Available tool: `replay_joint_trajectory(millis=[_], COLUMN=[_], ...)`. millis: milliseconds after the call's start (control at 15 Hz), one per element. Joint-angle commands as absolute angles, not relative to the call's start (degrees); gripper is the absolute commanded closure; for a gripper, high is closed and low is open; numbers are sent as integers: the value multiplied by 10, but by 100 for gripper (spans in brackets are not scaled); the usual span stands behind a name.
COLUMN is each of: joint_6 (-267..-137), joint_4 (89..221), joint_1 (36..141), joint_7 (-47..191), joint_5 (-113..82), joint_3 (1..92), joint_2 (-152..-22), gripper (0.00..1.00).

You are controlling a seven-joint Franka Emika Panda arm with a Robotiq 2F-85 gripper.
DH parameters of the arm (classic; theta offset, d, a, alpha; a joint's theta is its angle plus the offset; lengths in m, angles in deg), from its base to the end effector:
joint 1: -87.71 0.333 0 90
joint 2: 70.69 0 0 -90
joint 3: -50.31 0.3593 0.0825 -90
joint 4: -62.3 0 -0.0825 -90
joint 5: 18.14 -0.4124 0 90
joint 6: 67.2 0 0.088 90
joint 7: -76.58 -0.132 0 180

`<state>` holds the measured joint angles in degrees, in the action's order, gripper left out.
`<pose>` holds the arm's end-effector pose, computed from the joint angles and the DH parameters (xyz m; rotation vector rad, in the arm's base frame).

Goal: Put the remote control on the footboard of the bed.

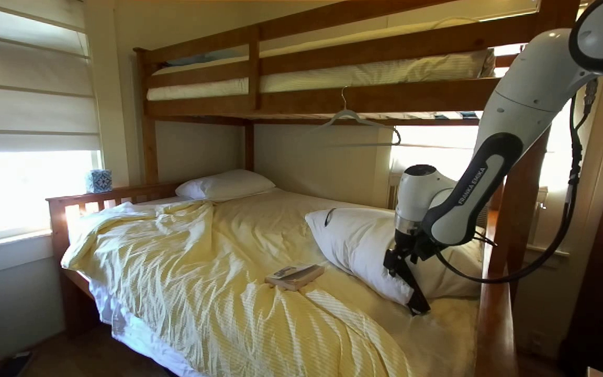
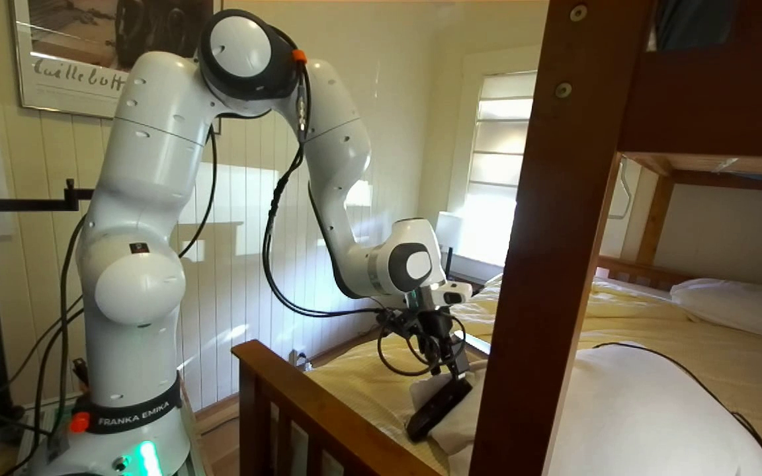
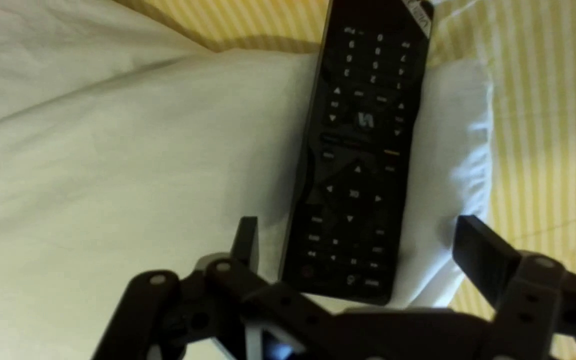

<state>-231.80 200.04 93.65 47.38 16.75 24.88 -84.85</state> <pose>0.5210 -0.1584 0.2327 2.7901 -0.3549 0.3329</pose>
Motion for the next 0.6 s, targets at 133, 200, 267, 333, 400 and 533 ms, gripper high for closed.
replay_joint_trajectory(millis=[133, 200, 267, 333, 400, 533], joint_6=[-2275, -2272, -2268, -2262, -2261, -2258], joint_4=[2014, 2016, 2017, 2016, 2015, 2005], joint_1=[953, 950, 946, 940, 934, 921], joint_7=[386, 377, 366, 365, 363, 357], joint_5=[239, 246, 255, 255, 257, 261], joint_3=[228, 230, 233, 240, 246, 253], joint_2=[-819, -816, -814, -815, -818, -831], gripper=[0, 0, 0, 0, 0, 0])
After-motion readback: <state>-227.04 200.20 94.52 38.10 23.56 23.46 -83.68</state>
